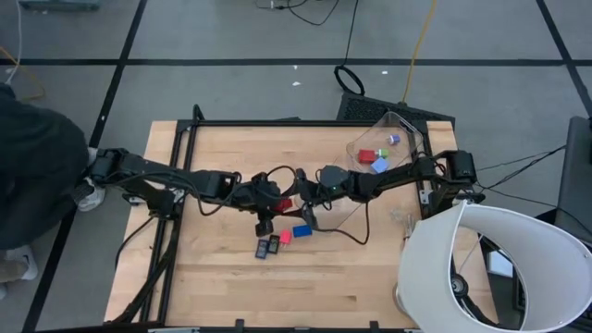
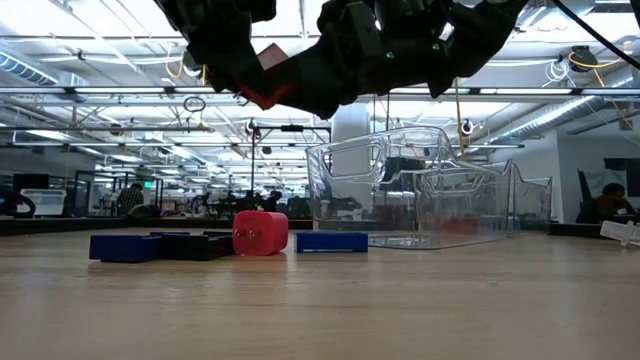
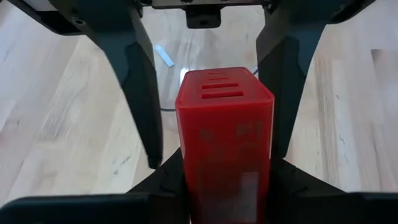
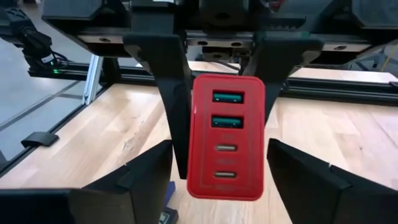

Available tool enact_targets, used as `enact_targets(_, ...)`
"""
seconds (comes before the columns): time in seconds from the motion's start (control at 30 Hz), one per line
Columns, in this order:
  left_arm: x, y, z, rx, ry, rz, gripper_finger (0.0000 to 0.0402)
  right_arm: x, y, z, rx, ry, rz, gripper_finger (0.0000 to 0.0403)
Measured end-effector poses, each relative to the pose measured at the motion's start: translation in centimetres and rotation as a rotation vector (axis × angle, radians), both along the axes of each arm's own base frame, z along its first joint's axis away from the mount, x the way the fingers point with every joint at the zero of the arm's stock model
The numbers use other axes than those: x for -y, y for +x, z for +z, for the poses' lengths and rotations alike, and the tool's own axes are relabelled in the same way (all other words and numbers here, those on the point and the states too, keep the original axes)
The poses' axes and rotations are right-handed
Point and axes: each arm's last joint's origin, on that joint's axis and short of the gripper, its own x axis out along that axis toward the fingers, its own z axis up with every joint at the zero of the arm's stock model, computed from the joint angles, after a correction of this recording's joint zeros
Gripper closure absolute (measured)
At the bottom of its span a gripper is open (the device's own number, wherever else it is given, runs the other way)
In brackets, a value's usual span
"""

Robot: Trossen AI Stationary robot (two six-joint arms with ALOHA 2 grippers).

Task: Pick & Place Office items
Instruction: Put the red charger adapter into the right transparent bin

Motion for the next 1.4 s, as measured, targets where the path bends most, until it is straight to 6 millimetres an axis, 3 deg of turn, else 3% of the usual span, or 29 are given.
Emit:
enact_targets(0.63,0.1,0.0,0.0,0.0,-0.021,0.02,0.027,-0.2,-0.1,0.1,-0.007,0.047,0.064,0.0288)
enact_targets(0.87,-0.2,-0.5,0.8,0.025,-0.016,0.018,0.0237,0.4,-0.1,0.3,-0.007,0.069,0.051,0.0289)
enact_targets(1.13,-0.4,-3.1,4.0,0.117,-0.009,0.015,0.02,0.9,-0.6,0.6,-0.044,0.064,0.042,0.0289)
enact_targets(1.27,-0.3,-4.7,5.7,0.193,0.04,0.009,0.0194,1.3,-1.7,1.9,-0.067,0.046,0.024,0.0289)
enact_targets(1.4,-0.5,-6.4,5.8,0.246,0.087,0.046,0.0194,1.8,-3.9,3.0,-0.071,0.013,0.009,0.0289)
